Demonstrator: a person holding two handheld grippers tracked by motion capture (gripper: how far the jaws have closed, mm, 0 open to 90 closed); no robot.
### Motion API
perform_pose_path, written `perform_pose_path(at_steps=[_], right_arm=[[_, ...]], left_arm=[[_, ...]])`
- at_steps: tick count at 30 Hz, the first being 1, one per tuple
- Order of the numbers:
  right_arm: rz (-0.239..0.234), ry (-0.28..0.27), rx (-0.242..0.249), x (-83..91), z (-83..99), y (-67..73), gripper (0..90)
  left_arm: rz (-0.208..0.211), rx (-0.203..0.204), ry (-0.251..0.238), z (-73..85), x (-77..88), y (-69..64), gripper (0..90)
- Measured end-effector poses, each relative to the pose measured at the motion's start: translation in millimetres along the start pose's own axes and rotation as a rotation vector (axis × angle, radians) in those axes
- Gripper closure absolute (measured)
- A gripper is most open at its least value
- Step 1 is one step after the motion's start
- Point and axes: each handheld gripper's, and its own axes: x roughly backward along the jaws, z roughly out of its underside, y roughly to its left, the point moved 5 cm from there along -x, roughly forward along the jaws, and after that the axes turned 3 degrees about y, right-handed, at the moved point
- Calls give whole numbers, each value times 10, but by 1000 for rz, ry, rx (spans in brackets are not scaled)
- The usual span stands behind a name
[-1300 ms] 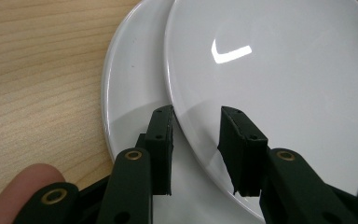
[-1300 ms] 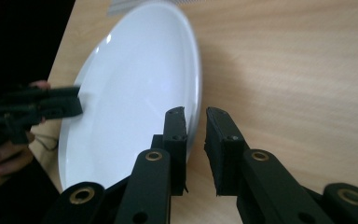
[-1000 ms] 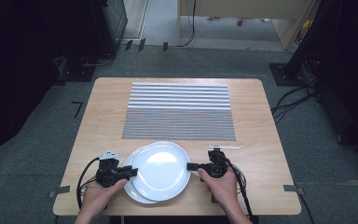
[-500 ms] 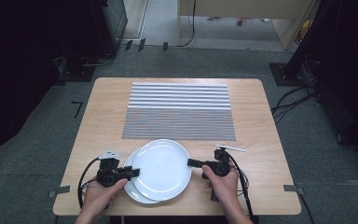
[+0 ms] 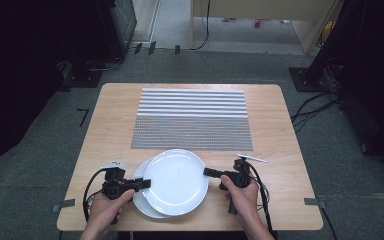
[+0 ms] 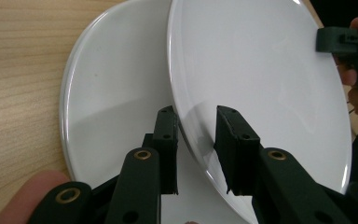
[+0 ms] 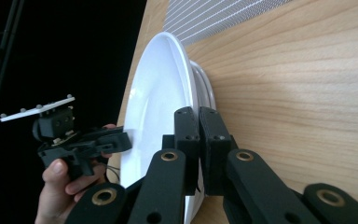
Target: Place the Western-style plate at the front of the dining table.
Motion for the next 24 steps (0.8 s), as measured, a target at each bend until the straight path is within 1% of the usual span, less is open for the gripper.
perform_pose_path(at_steps=[4,6,9,12,15,16,17,18,20,24], right_arm=[[8,-7,-3,9,-8,6,881],[17,-11,-3,19,-21,22,881],[34,-29,29,46,-68,69,881],[52,-46,58,91,-146,123,881],[71,-67,84,125,-239,160,881],[73,-71,84,130,-263,168,881],[78,-81,85,142,-343,179,881],[82,-84,85,146,-379,182,881],[83,-85,85,147,-405,187,880],[77,-97,84,170,-546,231,881]], left_arm=[[7,20,-23,-40,12,-19,721],[-3,16,-28,-63,8,-32,723],[-15,15,-37,-104,-8,-71,720],[-7,13,-41,-166,-23,-106,720],[-13,2,-52,-254,-24,-148,718],[-14,-2,-60,-302,-17,-168,717],[-13,-5,-69,-342,-9,-184,718],[-13,-8,-75,-384,0,-199,719],[-16,-14,-88,-467,14,-226,719],[-19,-23,-98,-608,29,-255,718]])
